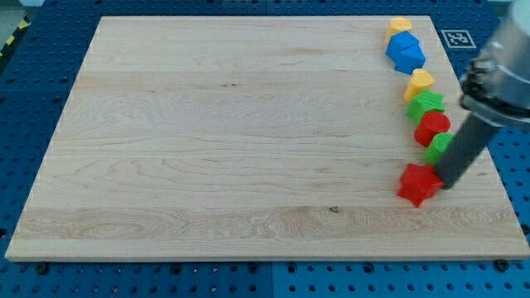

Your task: Slide the red star towards the top side of the board

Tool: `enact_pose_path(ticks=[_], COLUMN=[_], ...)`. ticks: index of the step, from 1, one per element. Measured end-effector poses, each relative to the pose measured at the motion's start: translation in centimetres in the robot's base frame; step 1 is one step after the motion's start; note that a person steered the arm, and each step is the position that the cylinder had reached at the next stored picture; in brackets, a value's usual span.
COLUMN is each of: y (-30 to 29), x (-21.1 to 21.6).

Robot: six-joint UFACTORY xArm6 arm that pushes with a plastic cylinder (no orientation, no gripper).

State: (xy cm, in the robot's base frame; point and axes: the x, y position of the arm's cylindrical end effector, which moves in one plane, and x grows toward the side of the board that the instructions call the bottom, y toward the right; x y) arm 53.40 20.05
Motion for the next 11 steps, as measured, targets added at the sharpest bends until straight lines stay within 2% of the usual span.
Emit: enact_pose_path(ticks=[1,3,4,6,8,9,10,11], y=[-3.1,-0.5,-2.7,-10.8,-15.7,-16.6,-16.1,-11.8], x=[0.0,3.0,3.1,2.8,-1.0,-3.2,-3.6,-2.9])
